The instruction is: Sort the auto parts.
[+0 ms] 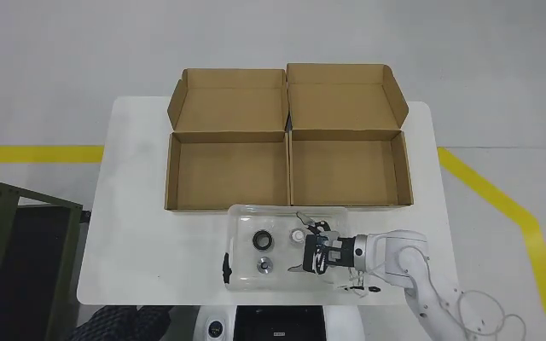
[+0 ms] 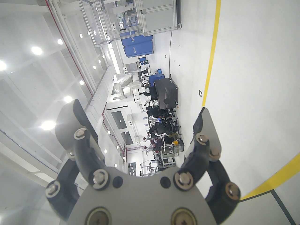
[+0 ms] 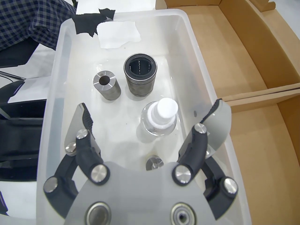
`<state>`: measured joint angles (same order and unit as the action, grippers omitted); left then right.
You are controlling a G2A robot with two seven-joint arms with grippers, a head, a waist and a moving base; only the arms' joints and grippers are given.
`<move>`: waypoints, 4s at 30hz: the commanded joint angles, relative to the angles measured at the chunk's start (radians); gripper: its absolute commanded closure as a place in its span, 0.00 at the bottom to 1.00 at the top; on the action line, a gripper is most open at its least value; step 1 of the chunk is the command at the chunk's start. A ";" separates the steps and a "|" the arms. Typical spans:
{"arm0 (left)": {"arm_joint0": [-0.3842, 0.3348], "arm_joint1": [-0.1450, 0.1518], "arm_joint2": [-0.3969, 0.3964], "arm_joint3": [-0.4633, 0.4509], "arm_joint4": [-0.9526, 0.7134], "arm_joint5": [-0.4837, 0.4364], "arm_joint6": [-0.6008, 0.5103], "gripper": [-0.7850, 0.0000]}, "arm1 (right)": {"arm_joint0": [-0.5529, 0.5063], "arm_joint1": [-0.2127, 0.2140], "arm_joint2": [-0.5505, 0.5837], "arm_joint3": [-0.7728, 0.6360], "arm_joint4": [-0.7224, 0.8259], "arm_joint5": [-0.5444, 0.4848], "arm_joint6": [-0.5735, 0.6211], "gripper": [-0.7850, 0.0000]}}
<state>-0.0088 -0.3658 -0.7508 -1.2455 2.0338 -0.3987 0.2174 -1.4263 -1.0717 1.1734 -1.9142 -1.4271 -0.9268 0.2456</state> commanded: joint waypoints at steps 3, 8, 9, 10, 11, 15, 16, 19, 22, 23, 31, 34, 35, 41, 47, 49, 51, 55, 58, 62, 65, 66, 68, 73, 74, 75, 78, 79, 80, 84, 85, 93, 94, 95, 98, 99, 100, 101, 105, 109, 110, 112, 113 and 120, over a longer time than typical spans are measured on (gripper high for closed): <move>0.000 0.000 0.000 0.000 0.000 0.000 0.000 0.00 | 0.009 0.001 -0.007 0.016 0.011 0.001 0.014 0.20; 0.000 0.000 0.000 0.000 0.000 0.000 0.000 0.00 | 0.028 0.001 -0.022 0.037 0.024 0.010 0.032 0.26; 0.000 0.000 0.000 0.000 0.000 0.000 0.000 0.00 | 0.033 0.001 -0.024 0.042 0.026 0.014 0.036 0.28; 0.000 0.000 0.000 0.000 0.000 0.000 0.000 0.00 | 0.037 0.001 -0.027 0.047 0.028 0.017 0.040 0.32; 0.000 0.000 0.000 0.000 0.000 0.000 0.000 0.00 | 0.042 0.001 -0.030 0.052 0.031 0.021 0.044 0.38; 0.000 0.000 0.000 0.000 0.000 0.000 0.000 0.00 | 0.055 0.000 -0.039 0.061 0.040 0.029 0.056 0.52; 0.000 0.000 0.000 0.000 0.000 0.000 0.000 0.00 | 0.058 0.001 -0.040 0.063 0.042 0.030 0.059 0.54; 0.000 0.000 0.000 0.000 0.000 0.000 0.000 0.00 | 0.063 0.001 -0.044 0.066 0.046 0.035 0.070 0.61; 0.000 0.000 0.000 0.000 0.000 0.000 0.000 0.00 | 0.067 0.002 -0.048 0.066 0.052 0.037 0.076 0.80; 0.000 0.000 0.000 0.000 0.000 0.000 0.000 0.00 | 0.068 0.003 -0.049 0.067 0.052 0.036 0.078 0.89; 0.000 0.000 0.000 0.000 0.000 0.000 0.000 0.00 | 0.068 0.008 -0.043 0.055 0.080 0.019 0.050 1.00; 0.000 0.000 0.000 0.000 0.000 0.000 0.000 0.00 | 0.064 0.012 -0.033 0.049 0.094 0.008 0.028 1.00; 0.000 0.000 0.000 0.000 0.000 0.000 0.000 0.00 | 0.061 0.013 -0.029 0.046 0.102 0.003 0.017 1.00; 0.000 0.000 0.000 0.000 0.000 0.000 0.000 0.00 | 0.045 0.021 0.009 0.037 0.138 -0.011 -0.052 1.00; 0.000 0.000 0.000 0.000 0.000 0.000 0.000 0.00 | 0.027 0.029 0.058 0.046 0.233 -0.038 -0.120 1.00; 0.000 0.000 0.000 0.000 0.000 0.000 0.000 0.00 | 0.022 0.032 0.078 0.051 0.266 -0.048 -0.144 1.00; 0.000 0.000 0.000 0.000 0.000 0.000 0.000 0.00 | 0.020 0.034 0.097 0.059 0.298 -0.062 -0.169 1.00; 0.000 0.000 0.000 0.000 0.000 0.000 0.000 0.00 | 0.020 0.037 0.130 0.080 0.362 -0.080 -0.230 1.00; 0.000 0.000 0.000 0.000 0.000 0.000 0.000 0.00 | 0.028 0.039 0.140 0.112 0.434 -0.085 -0.285 1.00; 0.000 0.000 0.000 0.000 0.000 0.000 0.000 0.00 | 0.050 0.044 0.148 0.162 0.508 -0.085 -0.340 1.00; 0.000 0.000 0.000 0.000 0.000 0.000 0.000 0.00 | 0.057 0.048 0.159 0.181 0.545 -0.085 -0.381 1.00; 0.000 0.000 0.000 0.000 0.000 0.000 0.000 0.00 | 0.058 0.050 0.165 0.185 0.552 -0.085 -0.391 1.00; 0.000 0.000 0.000 0.000 0.000 0.000 0.000 0.00 | 0.056 0.052 0.178 0.194 0.567 -0.085 -0.412 1.00; 0.000 0.000 0.000 0.000 0.000 0.000 0.000 0.00 | 0.050 0.054 0.198 0.212 0.595 -0.085 -0.451 1.00; 0.000 0.000 0.000 0.000 0.000 0.000 0.000 0.00 | 0.050 0.054 0.201 0.218 0.601 -0.085 -0.458 1.00; 0.000 0.000 0.000 0.000 0.000 0.000 0.000 0.00 | 0.051 0.053 0.201 0.223 0.608 -0.085 -0.464 1.00; 0.000 0.000 0.000 0.000 0.000 0.000 0.000 0.00 | 0.058 0.050 0.198 0.239 0.624 -0.085 -0.475 1.00; 0.000 0.000 0.000 0.000 0.000 0.000 0.000 0.00 | 0.062 0.049 0.196 0.242 0.625 -0.085 -0.476 1.00; 0.000 0.000 0.000 0.000 0.000 0.000 0.000 0.00 | 0.066 0.048 0.194 0.247 0.627 -0.085 -0.476 1.00; 0.000 0.000 0.000 0.000 0.000 0.000 0.000 0.00 | 0.076 0.045 0.193 0.248 0.603 -0.048 -0.461 1.00; 0.000 0.000 0.000 0.000 0.000 0.000 0.000 0.00 | 0.076 0.044 0.193 0.243 0.594 -0.037 -0.456 1.00; 0.000 0.000 0.000 0.000 0.000 0.000 0.000 0.00 | 0.079 0.040 0.196 0.192 0.510 0.083 -0.388 1.00; 0.000 0.000 0.000 0.000 0.000 0.000 0.000 0.00 | 0.079 0.040 0.196 0.186 0.500 0.097 -0.378 1.00; 0.000 0.000 0.000 0.000 0.000 0.000 0.000 0.00 | 0.079 0.040 0.195 0.180 0.492 0.109 -0.368 1.00; 0.000 0.000 0.000 0.000 0.000 0.000 0.000 0.00 | 0.083 0.039 0.191 0.167 0.465 0.143 -0.333 1.00; 0.000 0.000 0.000 0.000 0.000 0.000 0.000 0.00 | 0.085 0.039 0.190 0.163 0.454 0.156 -0.319 1.00; 0.000 0.000 0.000 0.000 0.000 0.000 0.000 0.00 | 0.088 0.039 0.188 0.158 0.444 0.171 -0.304 1.00; 0.000 0.000 0.000 0.000 0.000 0.000 0.000 0.00 | 0.091 0.038 0.187 0.155 0.433 0.187 -0.289 1.00; 0.000 0.000 0.000 0.000 0.000 0.000 0.000 0.00 | 0.113 0.037 0.179 0.146 0.395 0.238 -0.225 1.00; 0.000 0.000 0.000 0.000 0.000 0.000 0.000 0.00 | 0.147 0.034 0.157 0.142 0.364 0.278 -0.149 1.00; 0.000 0.000 0.000 0.000 0.000 0.000 0.000 0.00 | 0.158 0.033 0.148 0.144 0.359 0.287 -0.129 1.00; 0.000 0.000 0.000 0.000 0.000 0.000 0.000 0.00 | 0.184 0.030 0.130 0.159 0.357 0.297 -0.092 1.00; 0.000 0.000 0.000 0.000 0.000 0.000 0.000 0.00 | 0.198 0.028 0.119 0.168 0.355 0.301 -0.076 1.00; 0.000 0.000 0.000 0.000 0.000 0.000 0.000 0.00 | 0.297 0.011 0.031 0.250 0.351 0.320 0.008 1.00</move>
<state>-0.0088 -0.3658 -0.7508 -1.2455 2.0338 -0.3987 0.2174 -1.1434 -1.0581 1.2161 -1.6747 -1.0750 -0.6077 0.2431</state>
